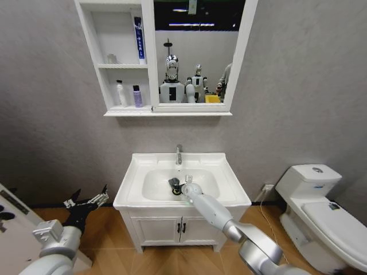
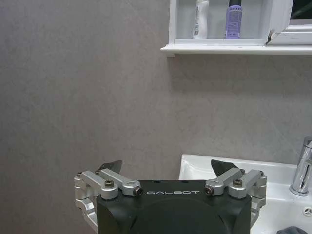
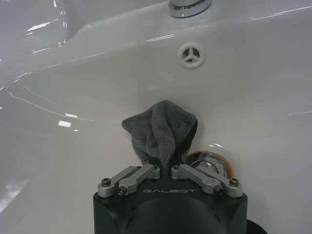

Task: Move facial cleanser and shampoo from washbasin to cabinet, then wipe washbasin with towel.

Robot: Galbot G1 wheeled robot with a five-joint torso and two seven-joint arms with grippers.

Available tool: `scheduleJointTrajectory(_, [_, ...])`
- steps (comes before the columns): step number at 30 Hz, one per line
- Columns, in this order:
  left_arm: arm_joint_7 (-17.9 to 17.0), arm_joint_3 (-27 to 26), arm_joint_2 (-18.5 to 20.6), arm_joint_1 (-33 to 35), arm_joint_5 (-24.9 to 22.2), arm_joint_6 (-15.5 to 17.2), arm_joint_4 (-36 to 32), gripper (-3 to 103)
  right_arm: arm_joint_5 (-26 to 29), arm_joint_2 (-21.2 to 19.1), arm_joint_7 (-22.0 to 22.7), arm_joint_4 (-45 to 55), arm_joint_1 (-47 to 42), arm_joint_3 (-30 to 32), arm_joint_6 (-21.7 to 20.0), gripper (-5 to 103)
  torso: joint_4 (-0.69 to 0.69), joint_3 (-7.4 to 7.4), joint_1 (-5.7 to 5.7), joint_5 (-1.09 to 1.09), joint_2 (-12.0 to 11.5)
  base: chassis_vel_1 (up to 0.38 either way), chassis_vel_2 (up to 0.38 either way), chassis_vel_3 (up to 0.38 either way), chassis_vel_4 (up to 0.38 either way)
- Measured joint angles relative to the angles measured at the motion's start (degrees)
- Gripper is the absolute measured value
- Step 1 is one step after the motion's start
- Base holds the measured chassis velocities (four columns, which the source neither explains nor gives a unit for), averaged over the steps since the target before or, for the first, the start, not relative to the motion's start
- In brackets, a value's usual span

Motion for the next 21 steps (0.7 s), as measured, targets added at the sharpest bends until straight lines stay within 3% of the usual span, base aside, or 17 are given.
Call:
scheduleJointTrajectory(4, [0.0,0.0,0.0,0.0,0.0,0.0,0.0,100,-2.1,-1.0,0.3,0.0,-0.6,0.5,0.5,4,0.01,-0.01,0.00,0.00,0.0,0.000,0.000,0.000,0.000])
scheduleJointTrajectory(12, [0.0,0.0,0.0,0.0,0.0,0.0,0.0,100,-3.1,-7.3,1.6,3.0,-2.6,2.6,1.4,4,-0.02,-0.02,-0.01,0.00,0.0,0.000,0.000,0.000,0.000])
scheduleJointTrajectory(16, [0.0,0.0,0.0,0.0,0.0,0.0,0.0,100,-2.8,-7.4,1.7,3.1,-2.6,2.7,1.4,4,-0.02,-0.02,-0.01,-0.01,0.0,0.000,0.000,0.000,0.000])
scheduleJointTrajectory(21, [0.0,0.0,0.0,0.0,0.0,0.0,0.0,100,-1.1,-4.6,2.2,2.7,-2.0,1.8,0.5,4,-0.05,0.00,0.00,-0.01,0.0,0.000,0.000,0.000,0.000])
